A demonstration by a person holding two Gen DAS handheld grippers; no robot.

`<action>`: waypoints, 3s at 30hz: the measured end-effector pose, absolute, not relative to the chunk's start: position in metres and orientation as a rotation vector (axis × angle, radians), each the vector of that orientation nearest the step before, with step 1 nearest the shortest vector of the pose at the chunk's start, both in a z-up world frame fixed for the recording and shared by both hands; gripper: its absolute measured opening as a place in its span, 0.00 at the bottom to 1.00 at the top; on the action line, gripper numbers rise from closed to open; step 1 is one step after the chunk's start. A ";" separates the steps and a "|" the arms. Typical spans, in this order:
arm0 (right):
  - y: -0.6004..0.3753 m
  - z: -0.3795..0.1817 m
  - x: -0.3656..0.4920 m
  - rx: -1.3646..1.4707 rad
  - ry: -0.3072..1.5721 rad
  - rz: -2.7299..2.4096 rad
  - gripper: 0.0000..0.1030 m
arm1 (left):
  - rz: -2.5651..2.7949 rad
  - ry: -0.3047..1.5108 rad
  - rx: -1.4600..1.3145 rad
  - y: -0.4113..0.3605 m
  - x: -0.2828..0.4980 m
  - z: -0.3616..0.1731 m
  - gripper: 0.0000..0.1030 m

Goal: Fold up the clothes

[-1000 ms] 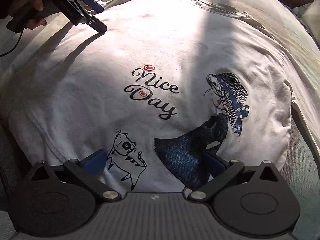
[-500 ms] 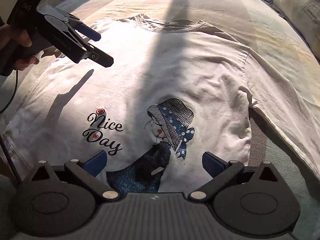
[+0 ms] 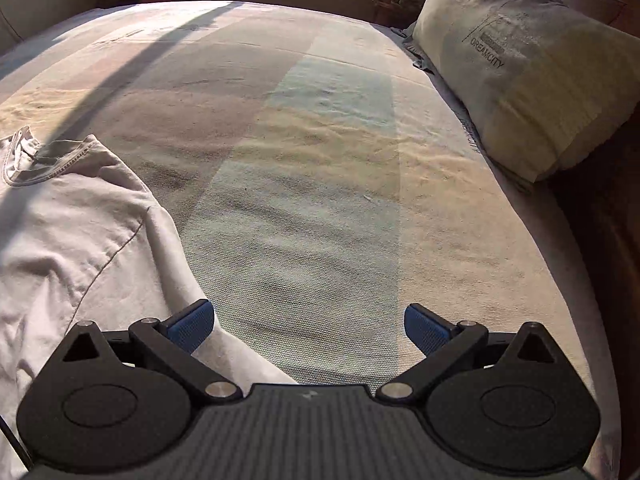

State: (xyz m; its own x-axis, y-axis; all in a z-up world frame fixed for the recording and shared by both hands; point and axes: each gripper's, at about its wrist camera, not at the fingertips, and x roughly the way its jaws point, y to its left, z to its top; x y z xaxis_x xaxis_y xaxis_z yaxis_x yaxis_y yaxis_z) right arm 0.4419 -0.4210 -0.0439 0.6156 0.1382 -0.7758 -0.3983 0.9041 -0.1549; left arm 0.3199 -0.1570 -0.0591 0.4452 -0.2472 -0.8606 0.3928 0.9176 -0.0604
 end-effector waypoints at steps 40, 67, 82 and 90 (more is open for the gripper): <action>-0.399 -0.059 0.428 -0.438 0.960 0.697 0.04 | -0.398 1.090 0.215 -0.159 0.335 -0.076 0.99; -0.449 -0.041 0.378 -0.020 0.987 0.214 0.36 | -0.377 1.094 0.225 -0.162 0.336 -0.077 1.00; -0.540 -0.023 0.356 0.083 0.891 -0.053 0.69 | -0.359 1.126 0.236 -0.165 0.340 -0.079 1.00; -0.604 -0.059 0.309 0.096 0.938 -0.193 0.78 | -0.368 1.128 0.242 -0.164 0.341 -0.079 1.00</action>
State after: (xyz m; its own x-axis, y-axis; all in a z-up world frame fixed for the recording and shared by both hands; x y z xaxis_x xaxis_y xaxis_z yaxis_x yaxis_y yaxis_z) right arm 0.3087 -0.6045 -0.0587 0.5761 -0.1233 -0.8080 0.2064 0.9785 -0.0021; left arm 0.3409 -0.1637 -0.0792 0.3784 -0.1636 -0.9111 0.4052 0.9142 0.0041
